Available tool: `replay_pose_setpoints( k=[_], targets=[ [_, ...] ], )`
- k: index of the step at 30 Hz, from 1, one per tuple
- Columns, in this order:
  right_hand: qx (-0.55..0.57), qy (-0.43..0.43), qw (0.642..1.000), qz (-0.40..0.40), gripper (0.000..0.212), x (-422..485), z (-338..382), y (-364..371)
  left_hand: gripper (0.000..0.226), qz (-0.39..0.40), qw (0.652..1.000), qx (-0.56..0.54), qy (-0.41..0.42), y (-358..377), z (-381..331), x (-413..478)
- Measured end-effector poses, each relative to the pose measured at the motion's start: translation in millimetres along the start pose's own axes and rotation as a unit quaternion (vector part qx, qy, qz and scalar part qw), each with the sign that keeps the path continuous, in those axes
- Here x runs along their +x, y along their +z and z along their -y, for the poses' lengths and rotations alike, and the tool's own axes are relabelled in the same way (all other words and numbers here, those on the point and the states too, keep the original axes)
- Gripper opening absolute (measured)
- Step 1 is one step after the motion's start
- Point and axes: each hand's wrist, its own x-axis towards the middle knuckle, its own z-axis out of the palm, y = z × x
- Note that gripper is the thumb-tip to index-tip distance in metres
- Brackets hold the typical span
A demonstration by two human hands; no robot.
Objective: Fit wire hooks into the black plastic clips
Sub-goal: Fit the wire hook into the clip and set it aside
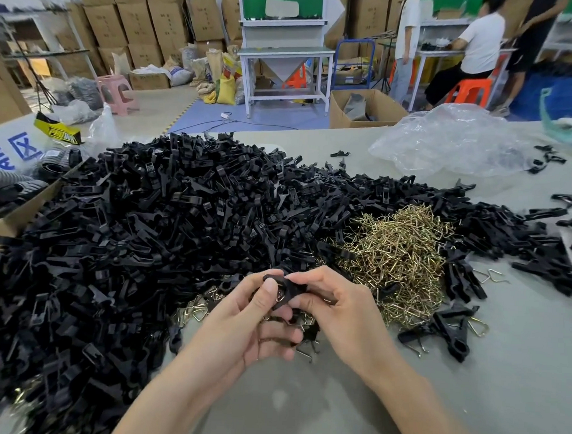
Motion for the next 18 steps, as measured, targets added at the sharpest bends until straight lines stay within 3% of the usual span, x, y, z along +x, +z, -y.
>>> replay_pose_setpoints(
  k=[4, 12, 18],
  targets=[
    [0.022, 0.014, 0.999, 0.020, 0.034, 1.8, 1.1, -2.2, 0.046, 0.032, 0.999, 0.041, 0.006, -0.7, 2.1, 0.7],
    [0.066, 0.011, 0.997, 0.032, 0.033, -0.3, 7.4, -1.4, 0.049, 0.068, 0.996, -0.047, -0.019, 0.7, 8.1, 5.6],
    [0.086, 0.041, 0.995, 0.026, 0.028, 1.7, 6.5, -0.2, 0.048, 0.072, 0.991, -0.116, 0.012, 4.4, 14.3, 5.5]
  ],
)
